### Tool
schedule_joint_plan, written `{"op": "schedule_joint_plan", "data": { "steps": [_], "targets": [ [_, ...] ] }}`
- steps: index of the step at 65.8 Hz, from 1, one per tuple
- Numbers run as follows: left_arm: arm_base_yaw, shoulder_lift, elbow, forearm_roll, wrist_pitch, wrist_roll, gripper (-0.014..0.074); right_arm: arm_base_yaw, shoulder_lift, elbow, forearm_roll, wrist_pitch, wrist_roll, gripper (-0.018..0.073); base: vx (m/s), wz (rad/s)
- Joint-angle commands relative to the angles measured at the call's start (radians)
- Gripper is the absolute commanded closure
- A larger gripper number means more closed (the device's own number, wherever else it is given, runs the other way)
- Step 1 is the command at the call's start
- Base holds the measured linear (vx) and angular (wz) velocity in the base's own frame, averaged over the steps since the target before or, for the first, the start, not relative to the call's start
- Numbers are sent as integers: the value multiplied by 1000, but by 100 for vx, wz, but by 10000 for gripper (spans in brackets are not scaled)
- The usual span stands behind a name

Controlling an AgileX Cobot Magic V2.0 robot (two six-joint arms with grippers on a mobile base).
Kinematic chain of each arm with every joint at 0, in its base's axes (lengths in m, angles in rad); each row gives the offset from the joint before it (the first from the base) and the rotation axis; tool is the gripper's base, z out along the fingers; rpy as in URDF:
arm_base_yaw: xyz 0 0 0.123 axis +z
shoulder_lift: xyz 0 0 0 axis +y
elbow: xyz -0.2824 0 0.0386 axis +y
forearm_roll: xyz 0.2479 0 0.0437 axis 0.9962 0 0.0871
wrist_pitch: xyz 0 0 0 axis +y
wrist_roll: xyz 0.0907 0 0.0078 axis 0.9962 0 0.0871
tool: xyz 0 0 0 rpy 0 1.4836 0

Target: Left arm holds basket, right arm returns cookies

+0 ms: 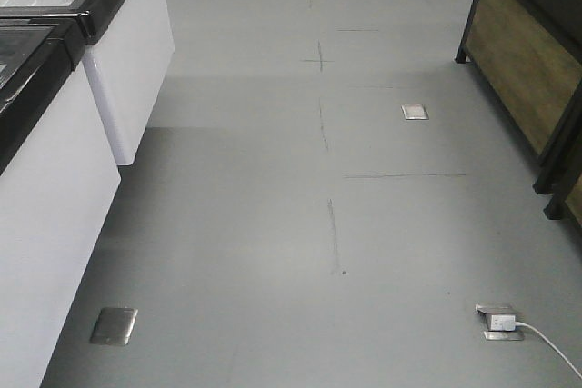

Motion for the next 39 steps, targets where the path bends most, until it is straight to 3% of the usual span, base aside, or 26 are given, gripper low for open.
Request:
{"op": "schedule_joint_plan", "data": {
  "steps": [1, 18, 29, 39],
  "targets": [
    [2, 9, -38, 1, -70, 0, 352, -5, -12, 18, -10, -81, 1, 570, 0, 0],
    [2, 9, -38, -11, -80, -9, 142, -5, -12, 18, -10, -81, 1, 570, 0, 0],
    [2, 9, -38, -64, -26, -68, 135, -5, -12, 18, -10, -81, 1, 570, 0, 0],
    [2, 30, -71, -69, 108, -194, 135, -5, -12, 18, -10, -81, 1, 570, 0, 0]
  ]
}}
